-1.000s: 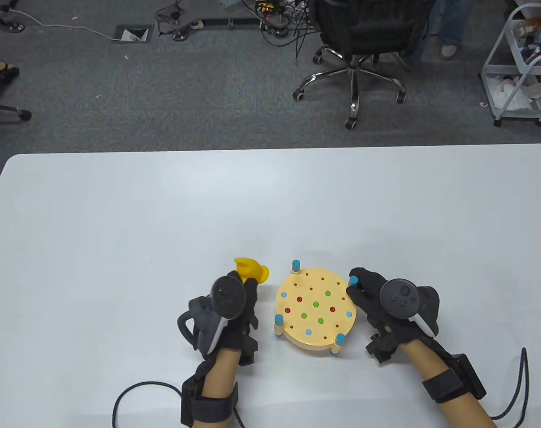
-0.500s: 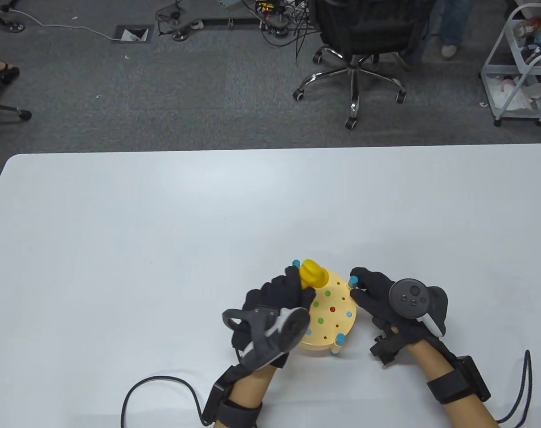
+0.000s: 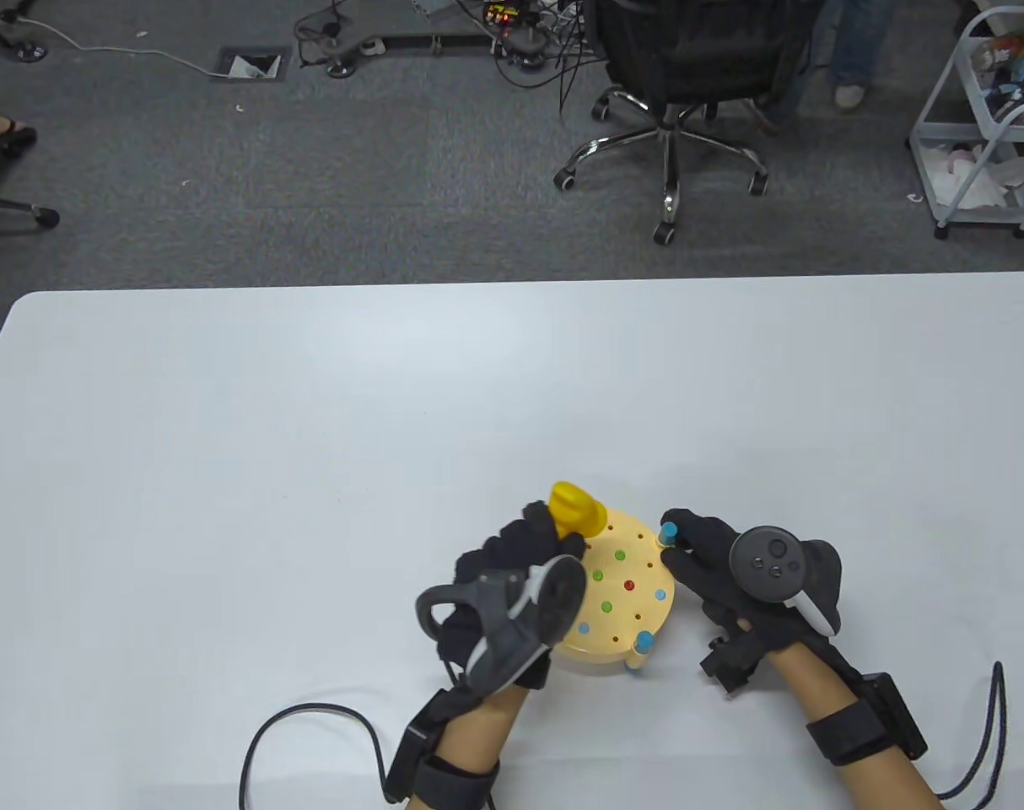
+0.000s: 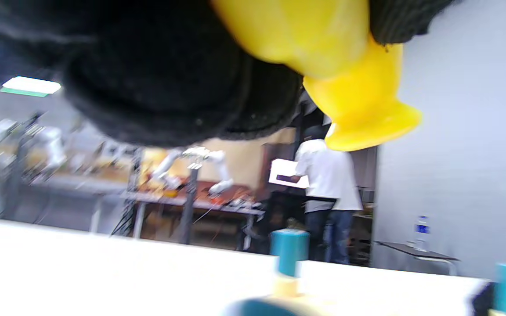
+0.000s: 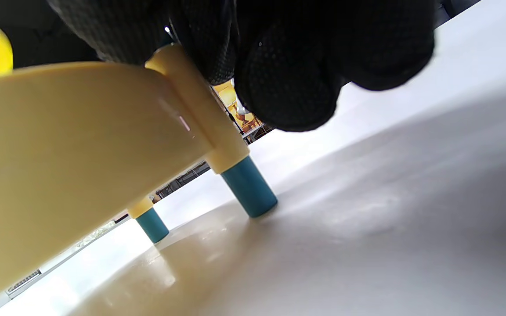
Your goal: Hammer toy nails into tap bench
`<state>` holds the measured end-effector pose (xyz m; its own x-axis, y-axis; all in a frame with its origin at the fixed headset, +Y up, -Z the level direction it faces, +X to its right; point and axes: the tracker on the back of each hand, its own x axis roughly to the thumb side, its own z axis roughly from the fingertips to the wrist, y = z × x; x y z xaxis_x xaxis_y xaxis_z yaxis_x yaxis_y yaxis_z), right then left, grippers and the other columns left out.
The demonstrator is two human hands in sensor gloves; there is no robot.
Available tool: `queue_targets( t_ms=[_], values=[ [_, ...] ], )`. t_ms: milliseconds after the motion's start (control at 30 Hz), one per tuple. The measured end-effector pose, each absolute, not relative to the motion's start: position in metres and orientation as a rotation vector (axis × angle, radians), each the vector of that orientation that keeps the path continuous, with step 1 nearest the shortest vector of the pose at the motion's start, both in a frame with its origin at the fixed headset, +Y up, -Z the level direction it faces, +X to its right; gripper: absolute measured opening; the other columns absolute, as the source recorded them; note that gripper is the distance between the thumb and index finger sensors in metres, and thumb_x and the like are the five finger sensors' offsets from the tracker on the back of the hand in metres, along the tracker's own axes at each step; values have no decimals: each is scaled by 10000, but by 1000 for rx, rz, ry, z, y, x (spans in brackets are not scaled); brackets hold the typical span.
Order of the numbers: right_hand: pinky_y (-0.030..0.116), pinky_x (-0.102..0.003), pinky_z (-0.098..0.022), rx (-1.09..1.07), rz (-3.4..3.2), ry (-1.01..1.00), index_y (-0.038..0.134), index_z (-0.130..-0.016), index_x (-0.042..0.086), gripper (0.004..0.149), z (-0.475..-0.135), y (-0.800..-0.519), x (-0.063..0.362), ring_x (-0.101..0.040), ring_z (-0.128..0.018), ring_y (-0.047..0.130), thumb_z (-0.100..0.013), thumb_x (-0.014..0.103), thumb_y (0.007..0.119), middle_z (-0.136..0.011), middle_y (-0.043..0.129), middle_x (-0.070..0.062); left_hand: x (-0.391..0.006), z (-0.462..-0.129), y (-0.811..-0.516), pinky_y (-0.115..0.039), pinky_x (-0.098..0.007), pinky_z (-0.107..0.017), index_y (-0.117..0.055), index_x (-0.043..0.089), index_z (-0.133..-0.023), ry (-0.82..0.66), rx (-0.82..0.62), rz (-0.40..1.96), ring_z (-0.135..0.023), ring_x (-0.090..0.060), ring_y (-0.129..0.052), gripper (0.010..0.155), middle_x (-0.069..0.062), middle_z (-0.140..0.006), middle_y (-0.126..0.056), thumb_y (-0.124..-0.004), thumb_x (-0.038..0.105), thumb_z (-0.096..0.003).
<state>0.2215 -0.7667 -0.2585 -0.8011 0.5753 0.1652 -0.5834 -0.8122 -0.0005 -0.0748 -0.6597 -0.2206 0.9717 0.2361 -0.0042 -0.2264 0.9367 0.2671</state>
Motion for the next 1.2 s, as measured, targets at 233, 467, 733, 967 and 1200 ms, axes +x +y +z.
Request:
queue_targets(
  t_ms=[233,467,733,967,1200],
  values=[
    [820,-375,-418,102,2349,-139,656,-990,172,664,-260,-757,250,-207,-551,957,-428,524,634,-860,826,-158,-158,-250,-741,-811,-371,-176,-789,87,-854,280,-94,476,-238,-298,-994,645,-136,-515,-1007,-664,527,-399],
    [821,-376,-413,-34,2412,-162,673,-980,163,644,-265,-764,279,-211,-542,960,-439,509,630,-850,834,-164,-158,-259,-772,-808,-366,-180,-729,87,-894,316,-194,403,-256,-295,-993,677,-141,-554,-985,-666,532,-389],
    [819,-383,-420,-110,2471,-147,679,-977,160,639,-269,-771,292,-219,-551,960,-441,504,630,-853,833,-170,-142,-255,-765,-823,-429,-213,-808,118,-876,296,-222,2,-309,-355,-1008,666,-209,-601,-980,-630,523,-378],
    [811,-391,-431,-81,2552,-200,671,-986,163,651,-267,-763,290,-237,-579,951,-440,514,625,-869,821,-176,-159,-254,-745,-810,-404,-266,-730,149,-922,292,-188,128,-375,-305,-988,675,-180,-685,-936,-616,543,-386],
    [510,-638,-713,121,3167,-373,296,-1147,189,892,-241,-742,284,-471,-1046,486,-414,652,507,-1167,340,-232,-210,-228,-699,-642,-586,-620,-515,245,-1070,92,252,444,-862,-454,-768,793,-228,-1062,-643,-637,597,-370]
  ],
)
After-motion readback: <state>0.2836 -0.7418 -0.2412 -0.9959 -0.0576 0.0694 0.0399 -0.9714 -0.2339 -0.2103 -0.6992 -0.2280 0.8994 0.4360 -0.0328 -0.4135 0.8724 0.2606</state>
